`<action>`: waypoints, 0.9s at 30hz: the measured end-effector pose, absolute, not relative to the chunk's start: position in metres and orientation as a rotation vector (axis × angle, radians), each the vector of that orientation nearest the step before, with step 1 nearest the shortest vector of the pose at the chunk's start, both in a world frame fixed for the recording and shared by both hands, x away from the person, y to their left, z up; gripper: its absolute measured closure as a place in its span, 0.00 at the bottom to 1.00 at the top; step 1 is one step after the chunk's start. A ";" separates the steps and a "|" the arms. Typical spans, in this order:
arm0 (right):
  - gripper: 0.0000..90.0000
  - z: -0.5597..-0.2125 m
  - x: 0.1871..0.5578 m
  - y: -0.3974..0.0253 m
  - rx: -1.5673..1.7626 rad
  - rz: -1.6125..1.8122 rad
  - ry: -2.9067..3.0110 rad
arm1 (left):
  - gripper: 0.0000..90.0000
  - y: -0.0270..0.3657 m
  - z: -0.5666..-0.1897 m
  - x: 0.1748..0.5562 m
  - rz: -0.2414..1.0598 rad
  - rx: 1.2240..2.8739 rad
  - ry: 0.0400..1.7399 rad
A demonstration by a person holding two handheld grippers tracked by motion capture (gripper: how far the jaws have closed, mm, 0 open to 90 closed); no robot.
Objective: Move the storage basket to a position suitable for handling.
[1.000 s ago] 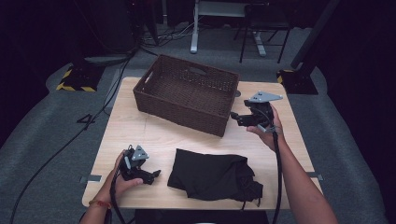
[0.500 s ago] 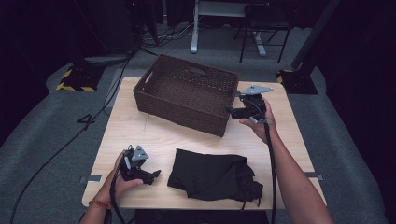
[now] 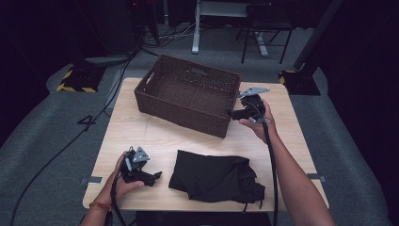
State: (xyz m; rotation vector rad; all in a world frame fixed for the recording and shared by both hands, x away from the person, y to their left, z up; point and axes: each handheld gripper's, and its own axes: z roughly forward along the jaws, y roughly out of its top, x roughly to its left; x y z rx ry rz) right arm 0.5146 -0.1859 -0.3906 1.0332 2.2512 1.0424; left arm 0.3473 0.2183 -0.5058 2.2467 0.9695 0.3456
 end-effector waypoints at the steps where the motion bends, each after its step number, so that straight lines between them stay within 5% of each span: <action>1: 0.25 -0.391 0.515 -0.186 1.034 1.039 2.251 | 0.00 0.218 -0.506 0.347 0.346 2.246 0.970; 27: 0.26 -0.390 0.515 -0.242 1.115 0.886 2.158 | 0.00 0.217 -0.506 0.345 0.345 2.247 0.965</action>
